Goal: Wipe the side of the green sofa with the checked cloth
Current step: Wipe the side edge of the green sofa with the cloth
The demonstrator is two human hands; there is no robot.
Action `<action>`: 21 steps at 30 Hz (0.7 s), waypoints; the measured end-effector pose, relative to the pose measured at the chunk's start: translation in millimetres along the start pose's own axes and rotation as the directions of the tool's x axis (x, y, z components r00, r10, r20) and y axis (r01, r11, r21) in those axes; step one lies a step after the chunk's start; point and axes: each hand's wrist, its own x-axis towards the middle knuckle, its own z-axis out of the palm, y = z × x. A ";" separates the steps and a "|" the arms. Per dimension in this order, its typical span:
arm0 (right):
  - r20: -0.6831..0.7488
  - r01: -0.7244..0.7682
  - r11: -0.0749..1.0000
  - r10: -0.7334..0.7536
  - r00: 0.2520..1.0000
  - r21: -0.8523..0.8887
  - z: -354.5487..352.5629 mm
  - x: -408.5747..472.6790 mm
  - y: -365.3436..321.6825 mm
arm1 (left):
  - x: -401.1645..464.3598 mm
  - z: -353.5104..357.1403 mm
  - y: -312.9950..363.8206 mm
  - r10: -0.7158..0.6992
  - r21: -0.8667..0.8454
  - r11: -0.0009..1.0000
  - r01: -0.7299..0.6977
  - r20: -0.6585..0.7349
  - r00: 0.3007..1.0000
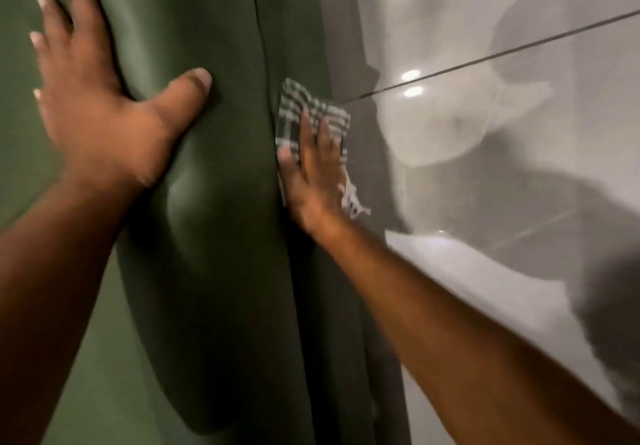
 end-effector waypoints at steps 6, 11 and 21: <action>0.006 0.081 0.996 -0.081 0.997 0.041 -9.4 44.2 -12.1 | 2.5 -8.3 28.0 -0.096 -0.043 0.994 0.098 0.047 0.994; 0.023 0.098 0.995 -0.099 0.995 0.036 -6.0 -28.4 16.3 | 13.3 -10.0 34.7 -0.125 -0.069 0.989 0.127 0.040 0.991; 0.012 -0.069 0.989 0.068 0.998 0.128 -33.4 191.7 -33.7 | 7.8 2.4 36.6 -0.085 0.005 0.996 0.085 -0.032 0.996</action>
